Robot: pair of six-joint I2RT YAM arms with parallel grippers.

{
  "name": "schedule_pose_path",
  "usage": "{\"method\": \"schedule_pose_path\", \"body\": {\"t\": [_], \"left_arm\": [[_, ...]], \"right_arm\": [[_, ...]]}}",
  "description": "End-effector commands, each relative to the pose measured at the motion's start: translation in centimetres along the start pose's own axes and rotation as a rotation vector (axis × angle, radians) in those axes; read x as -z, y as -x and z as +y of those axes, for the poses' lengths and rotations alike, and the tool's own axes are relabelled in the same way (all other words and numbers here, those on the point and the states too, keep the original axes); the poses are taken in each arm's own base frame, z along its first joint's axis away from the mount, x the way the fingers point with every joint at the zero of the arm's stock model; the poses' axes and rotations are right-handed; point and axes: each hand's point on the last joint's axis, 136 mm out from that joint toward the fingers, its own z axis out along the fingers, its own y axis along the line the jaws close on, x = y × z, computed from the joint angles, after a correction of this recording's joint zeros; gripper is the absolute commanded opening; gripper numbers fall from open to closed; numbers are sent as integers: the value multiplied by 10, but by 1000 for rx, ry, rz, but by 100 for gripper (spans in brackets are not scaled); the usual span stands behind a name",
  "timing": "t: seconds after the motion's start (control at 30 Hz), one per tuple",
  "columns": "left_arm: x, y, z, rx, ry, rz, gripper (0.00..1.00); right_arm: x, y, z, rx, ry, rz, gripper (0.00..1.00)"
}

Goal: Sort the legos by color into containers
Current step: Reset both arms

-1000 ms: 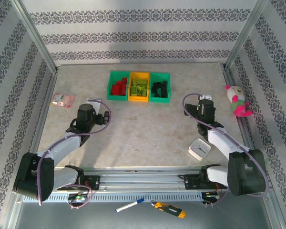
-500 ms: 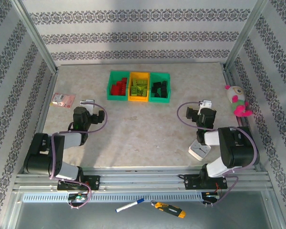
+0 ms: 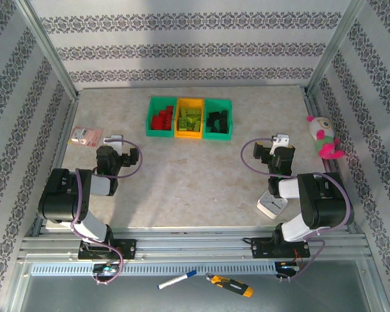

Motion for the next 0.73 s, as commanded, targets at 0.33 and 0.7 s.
{"method": "schedule_pose_path", "body": {"t": [0.33, 0.7], "left_arm": [[0, 15, -8, 3, -52, -56, 99], [0, 14, -8, 3, -52, -55, 99]], "right_arm": [[0, 10, 8, 15, 30, -39, 98], [0, 10, 8, 16, 30, -38, 98]]}}
